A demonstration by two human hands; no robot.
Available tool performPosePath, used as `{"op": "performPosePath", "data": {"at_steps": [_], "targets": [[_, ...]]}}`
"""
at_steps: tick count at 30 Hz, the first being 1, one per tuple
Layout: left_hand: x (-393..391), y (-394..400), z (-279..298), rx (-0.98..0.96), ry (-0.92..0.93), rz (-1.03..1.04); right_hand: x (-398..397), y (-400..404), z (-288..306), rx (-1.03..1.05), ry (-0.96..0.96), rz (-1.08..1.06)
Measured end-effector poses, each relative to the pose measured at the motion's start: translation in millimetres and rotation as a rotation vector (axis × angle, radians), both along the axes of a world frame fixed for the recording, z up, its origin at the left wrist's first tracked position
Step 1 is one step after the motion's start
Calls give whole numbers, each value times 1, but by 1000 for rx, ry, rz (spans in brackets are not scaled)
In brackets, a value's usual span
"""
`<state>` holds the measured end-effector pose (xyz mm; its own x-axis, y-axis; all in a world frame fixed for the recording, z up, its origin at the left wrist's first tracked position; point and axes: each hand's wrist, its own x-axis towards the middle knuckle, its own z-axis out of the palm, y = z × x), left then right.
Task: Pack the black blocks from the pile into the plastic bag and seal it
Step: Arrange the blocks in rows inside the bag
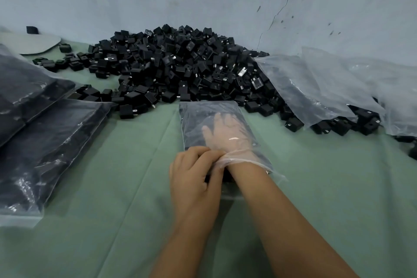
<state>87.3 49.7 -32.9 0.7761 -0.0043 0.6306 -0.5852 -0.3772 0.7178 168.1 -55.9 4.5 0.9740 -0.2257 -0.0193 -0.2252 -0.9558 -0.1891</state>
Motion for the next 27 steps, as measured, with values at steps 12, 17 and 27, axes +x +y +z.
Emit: {"op": "performPosePath", "data": {"at_steps": [12, 17, 27], "targets": [[-12, 3, 10, -184, 230, -91, -135, -18, 15, -83, -557, 513], [-10, 0, 13, -278, 421, -80, -130, -80, 10, 180, -892, 60], [-1, -2, 6, -250, 446, -54, -41, -164, -22, 401, -176, -390]]}}
